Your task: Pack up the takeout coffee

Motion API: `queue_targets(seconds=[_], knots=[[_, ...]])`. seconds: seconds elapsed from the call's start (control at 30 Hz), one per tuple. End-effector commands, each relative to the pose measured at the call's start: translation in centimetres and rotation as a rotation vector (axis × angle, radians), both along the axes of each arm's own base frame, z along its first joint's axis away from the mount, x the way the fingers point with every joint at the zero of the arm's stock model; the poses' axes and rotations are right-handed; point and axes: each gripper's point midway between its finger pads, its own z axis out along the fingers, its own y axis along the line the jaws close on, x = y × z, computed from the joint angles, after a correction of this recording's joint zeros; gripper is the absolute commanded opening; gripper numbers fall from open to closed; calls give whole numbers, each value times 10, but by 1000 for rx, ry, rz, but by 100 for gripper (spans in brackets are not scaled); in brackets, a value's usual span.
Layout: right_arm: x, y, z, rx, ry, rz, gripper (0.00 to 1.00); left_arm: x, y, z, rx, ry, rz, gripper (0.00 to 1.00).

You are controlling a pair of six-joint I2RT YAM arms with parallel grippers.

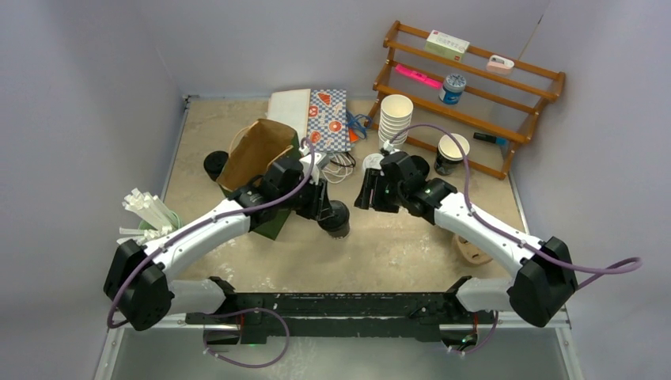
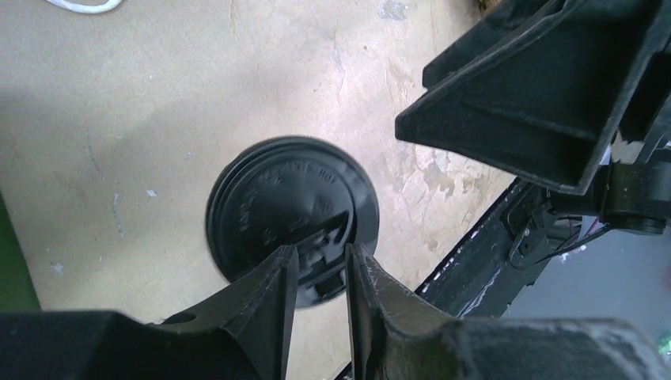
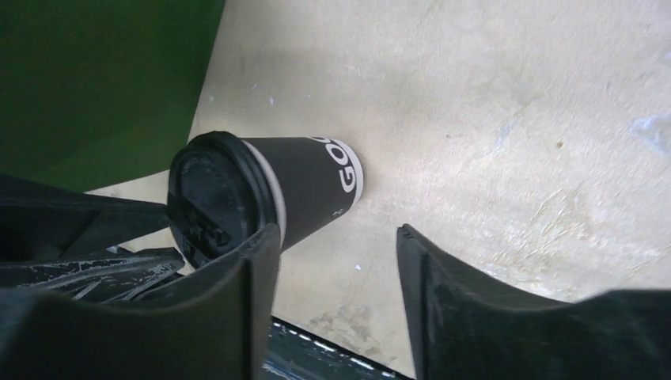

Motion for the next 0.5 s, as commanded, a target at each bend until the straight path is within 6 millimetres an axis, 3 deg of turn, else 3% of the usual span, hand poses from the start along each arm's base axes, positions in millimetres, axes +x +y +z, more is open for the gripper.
queue_targets(seconds=[0.0, 0.23, 0.47], knots=[[4, -2, 22, -59, -92, 115, 66, -2, 9, 21, -39, -56, 48, 31], [3, -10, 27, -101, -162, 144, 98, -9, 23, 54, -75, -122, 83, 32], [-13, 16, 30, -176, -191, 182, 98, -10, 43, 74, -57, -185, 152, 32]])
